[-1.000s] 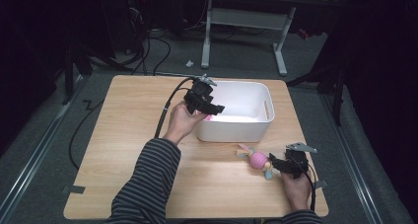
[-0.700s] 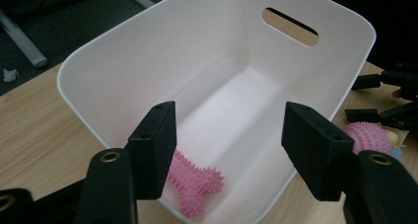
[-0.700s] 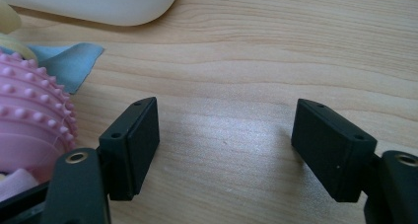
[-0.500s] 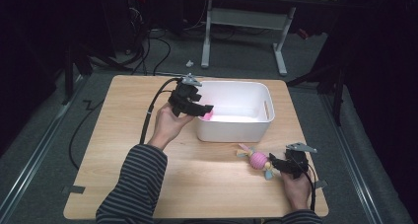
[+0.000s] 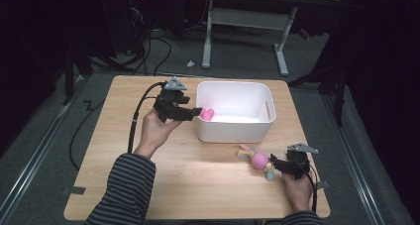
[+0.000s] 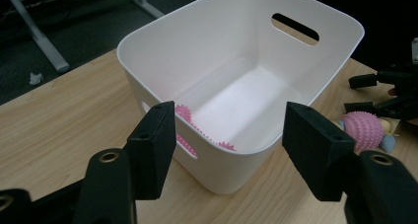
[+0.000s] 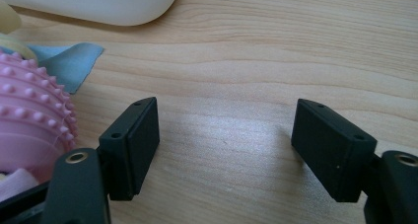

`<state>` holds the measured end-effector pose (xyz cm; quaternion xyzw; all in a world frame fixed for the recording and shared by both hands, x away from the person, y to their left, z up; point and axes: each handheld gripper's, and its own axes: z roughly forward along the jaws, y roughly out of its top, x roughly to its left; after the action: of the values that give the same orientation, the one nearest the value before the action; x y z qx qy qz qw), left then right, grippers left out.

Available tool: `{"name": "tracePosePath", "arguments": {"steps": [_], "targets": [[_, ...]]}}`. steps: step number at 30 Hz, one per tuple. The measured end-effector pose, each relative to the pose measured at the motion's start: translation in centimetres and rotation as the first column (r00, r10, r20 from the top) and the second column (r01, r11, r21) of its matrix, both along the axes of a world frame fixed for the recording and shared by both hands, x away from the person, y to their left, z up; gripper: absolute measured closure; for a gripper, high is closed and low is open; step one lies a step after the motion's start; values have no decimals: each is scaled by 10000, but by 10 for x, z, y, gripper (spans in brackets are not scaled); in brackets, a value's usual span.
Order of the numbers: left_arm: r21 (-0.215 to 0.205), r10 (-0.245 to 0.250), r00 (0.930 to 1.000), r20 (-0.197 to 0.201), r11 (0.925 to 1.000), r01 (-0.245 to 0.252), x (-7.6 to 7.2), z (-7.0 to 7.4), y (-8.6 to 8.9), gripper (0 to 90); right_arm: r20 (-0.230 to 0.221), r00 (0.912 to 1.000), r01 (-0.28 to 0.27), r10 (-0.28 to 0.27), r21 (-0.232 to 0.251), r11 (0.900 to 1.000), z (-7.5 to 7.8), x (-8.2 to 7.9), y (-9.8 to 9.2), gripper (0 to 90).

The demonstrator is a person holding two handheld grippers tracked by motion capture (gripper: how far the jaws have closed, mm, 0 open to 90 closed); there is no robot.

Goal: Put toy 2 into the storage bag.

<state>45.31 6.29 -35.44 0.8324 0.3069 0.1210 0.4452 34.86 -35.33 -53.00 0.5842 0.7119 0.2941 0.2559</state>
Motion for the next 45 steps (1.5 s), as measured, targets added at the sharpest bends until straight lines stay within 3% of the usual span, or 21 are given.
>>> {"name": "tracePosePath", "arguments": {"steps": [5,17,28,40,45], "targets": [[-227,146,9999,-14,9996,-146,-5,-2,13,381,18,10000,3,-3,10,10000,0,0,0,266],[-75,599,9977,316,9982,-597,-21,-6,39,376,20,10000,4,-4,9,10000,0,0,0,267],[-46,1015,9944,305,9948,-1014,-30,-16,63,385,21,10000,-6,6,6,10000,0,0,0,267],[-394,1463,9892,-76,9884,-1465,-44,-46,92,392,21,10000,-5,5,6,10000,0,0,0,266],[-481,1792,9833,-335,9824,-1806,-45,-65,103,406,25,10000,-13,13,3,10000,0,0,0,266]]}}
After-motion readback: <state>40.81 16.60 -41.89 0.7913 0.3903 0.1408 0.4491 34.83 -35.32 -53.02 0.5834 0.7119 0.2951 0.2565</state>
